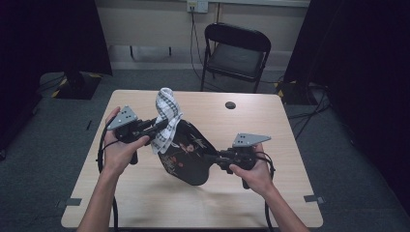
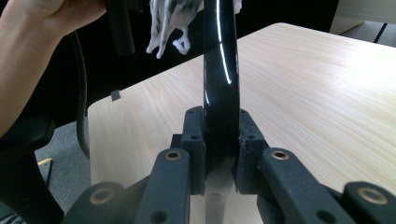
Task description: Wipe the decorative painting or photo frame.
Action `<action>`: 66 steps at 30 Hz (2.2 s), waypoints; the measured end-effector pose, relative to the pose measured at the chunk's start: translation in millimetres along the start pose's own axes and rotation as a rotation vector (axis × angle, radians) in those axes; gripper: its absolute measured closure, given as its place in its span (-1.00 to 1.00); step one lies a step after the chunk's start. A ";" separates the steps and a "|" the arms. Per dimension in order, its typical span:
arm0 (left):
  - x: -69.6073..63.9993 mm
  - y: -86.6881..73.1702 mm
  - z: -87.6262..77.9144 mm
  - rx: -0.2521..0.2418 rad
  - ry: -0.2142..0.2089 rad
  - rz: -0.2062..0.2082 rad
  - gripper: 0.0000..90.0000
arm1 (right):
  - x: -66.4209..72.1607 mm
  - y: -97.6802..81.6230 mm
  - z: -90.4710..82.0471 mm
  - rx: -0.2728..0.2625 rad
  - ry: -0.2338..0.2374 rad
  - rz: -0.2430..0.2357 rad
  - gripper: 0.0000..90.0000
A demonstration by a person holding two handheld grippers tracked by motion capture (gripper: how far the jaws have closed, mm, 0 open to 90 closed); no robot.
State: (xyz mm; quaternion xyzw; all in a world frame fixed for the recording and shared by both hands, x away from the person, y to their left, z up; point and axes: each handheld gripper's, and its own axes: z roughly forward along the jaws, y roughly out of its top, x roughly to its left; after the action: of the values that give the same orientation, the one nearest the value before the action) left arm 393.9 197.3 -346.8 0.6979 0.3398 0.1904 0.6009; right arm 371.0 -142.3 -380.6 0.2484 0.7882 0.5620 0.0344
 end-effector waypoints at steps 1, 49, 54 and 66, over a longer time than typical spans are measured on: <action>-0.9 -0.6 -0.3 0.008 0.015 -0.018 0.66 | 0.3 0.4 0.2 0.003 0.001 0.003 0.74; 9.2 -8.1 3.0 0.018 -0.025 -0.064 0.70 | 2.6 0.9 2.8 0.015 -0.019 -0.003 0.75; 0.3 1.0 0.1 -0.029 -0.042 -0.022 0.70 | 2.4 0.6 2.5 0.013 -0.019 -0.001 0.75; 18.1 -15.1 5.2 0.075 0.012 -0.082 0.68 | 2.6 1.0 2.9 0.015 -0.019 0.000 0.75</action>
State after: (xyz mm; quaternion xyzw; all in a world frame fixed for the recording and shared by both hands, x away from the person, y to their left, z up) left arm 406.3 207.1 -365.1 0.7044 0.3784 0.1568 0.5797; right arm 370.1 -138.5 -380.3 0.2537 0.7919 0.5539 0.0401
